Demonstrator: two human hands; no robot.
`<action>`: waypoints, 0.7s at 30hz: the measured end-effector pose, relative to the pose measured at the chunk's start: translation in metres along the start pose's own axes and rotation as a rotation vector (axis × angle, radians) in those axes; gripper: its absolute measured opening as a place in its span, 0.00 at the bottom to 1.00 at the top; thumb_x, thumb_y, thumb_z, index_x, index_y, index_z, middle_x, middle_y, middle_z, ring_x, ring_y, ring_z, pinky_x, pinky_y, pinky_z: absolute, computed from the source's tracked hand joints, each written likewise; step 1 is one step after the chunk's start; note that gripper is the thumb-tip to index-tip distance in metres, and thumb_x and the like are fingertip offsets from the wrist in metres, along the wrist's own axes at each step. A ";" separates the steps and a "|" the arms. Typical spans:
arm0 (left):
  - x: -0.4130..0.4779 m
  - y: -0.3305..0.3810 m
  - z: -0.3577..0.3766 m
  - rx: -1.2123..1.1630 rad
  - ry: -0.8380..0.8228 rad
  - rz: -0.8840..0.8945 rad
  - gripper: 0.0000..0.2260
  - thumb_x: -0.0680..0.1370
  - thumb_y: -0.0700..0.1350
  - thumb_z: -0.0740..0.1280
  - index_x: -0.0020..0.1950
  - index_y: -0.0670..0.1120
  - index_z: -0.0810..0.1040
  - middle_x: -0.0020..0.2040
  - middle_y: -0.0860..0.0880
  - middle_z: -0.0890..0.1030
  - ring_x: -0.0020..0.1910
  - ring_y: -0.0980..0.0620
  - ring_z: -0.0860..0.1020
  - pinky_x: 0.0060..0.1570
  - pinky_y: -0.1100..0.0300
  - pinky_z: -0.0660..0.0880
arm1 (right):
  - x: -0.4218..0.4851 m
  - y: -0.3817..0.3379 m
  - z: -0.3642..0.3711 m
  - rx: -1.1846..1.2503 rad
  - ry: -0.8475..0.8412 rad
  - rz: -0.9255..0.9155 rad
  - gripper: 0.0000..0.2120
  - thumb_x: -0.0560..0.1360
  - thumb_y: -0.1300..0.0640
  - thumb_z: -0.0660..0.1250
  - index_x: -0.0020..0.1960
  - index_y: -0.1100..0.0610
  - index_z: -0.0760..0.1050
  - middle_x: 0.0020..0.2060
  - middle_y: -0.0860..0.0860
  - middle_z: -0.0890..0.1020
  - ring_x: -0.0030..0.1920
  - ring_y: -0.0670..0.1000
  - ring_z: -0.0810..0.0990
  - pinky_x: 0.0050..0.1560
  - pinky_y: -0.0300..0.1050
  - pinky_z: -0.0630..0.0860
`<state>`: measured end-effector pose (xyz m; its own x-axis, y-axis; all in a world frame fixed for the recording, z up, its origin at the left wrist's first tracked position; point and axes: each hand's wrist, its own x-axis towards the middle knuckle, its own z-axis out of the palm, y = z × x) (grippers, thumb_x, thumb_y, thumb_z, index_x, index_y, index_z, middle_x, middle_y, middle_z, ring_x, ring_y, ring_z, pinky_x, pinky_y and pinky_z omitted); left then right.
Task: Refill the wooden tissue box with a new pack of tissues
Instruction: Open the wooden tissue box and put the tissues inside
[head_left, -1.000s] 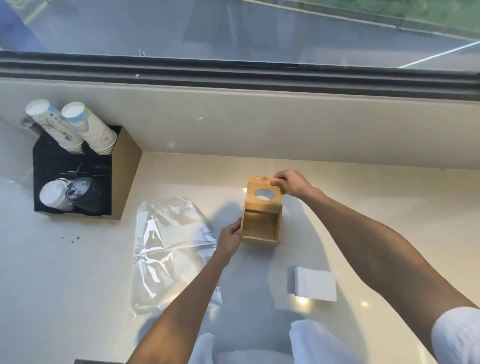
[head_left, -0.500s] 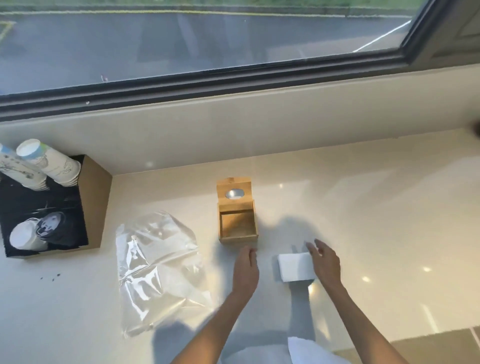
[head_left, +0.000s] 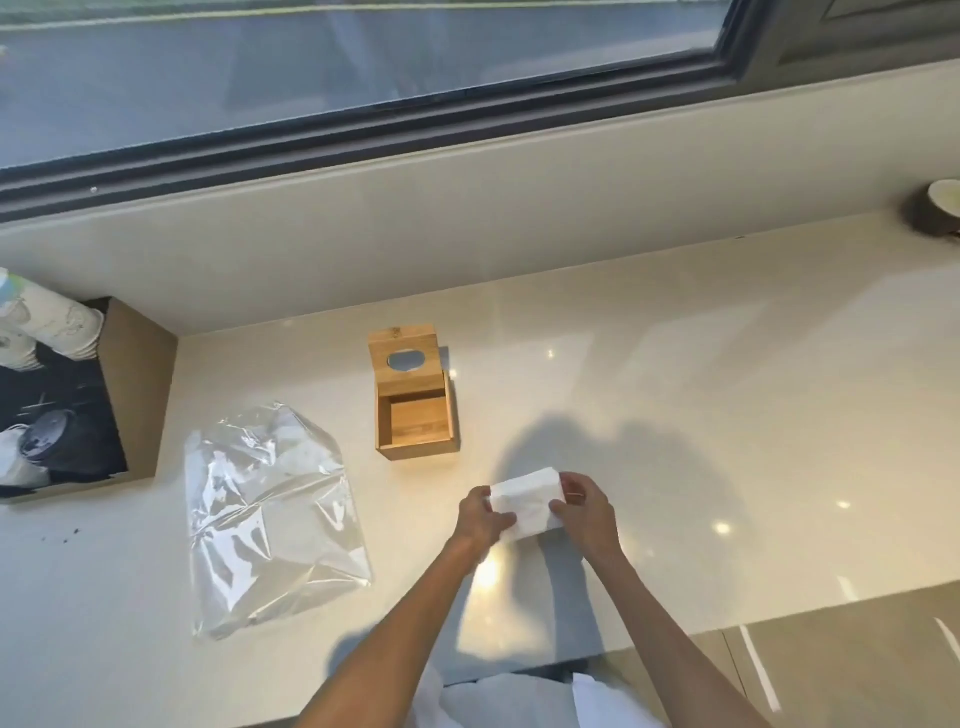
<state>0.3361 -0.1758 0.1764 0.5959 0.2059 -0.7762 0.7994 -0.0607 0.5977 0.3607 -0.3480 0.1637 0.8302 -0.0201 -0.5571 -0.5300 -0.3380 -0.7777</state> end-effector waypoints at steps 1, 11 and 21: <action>0.000 -0.002 0.000 0.005 -0.009 -0.020 0.22 0.73 0.31 0.70 0.65 0.39 0.69 0.49 0.41 0.74 0.37 0.49 0.75 0.27 0.64 0.73 | 0.001 0.001 -0.001 0.006 -0.024 0.006 0.23 0.71 0.68 0.68 0.64 0.54 0.74 0.53 0.51 0.80 0.52 0.51 0.79 0.42 0.32 0.73; 0.007 0.011 0.013 0.053 0.001 -0.025 0.41 0.71 0.35 0.73 0.77 0.46 0.55 0.71 0.41 0.61 0.62 0.41 0.71 0.48 0.54 0.75 | 0.031 -0.011 -0.018 -0.069 -0.311 0.100 0.25 0.64 0.63 0.75 0.59 0.65 0.73 0.51 0.65 0.78 0.46 0.54 0.78 0.42 0.45 0.77; -0.001 -0.001 0.044 0.391 0.080 0.398 0.30 0.69 0.32 0.66 0.70 0.45 0.65 0.65 0.46 0.58 0.66 0.45 0.63 0.67 0.54 0.68 | 0.010 0.023 -0.028 -0.237 -0.088 -0.348 0.28 0.68 0.72 0.63 0.62 0.51 0.64 0.59 0.49 0.66 0.61 0.38 0.68 0.59 0.29 0.67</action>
<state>0.3384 -0.2186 0.1678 0.8618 0.1656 -0.4795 0.4920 -0.5030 0.7106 0.3619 -0.3823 0.1489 0.9291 0.2104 -0.3041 -0.1581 -0.5174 -0.8410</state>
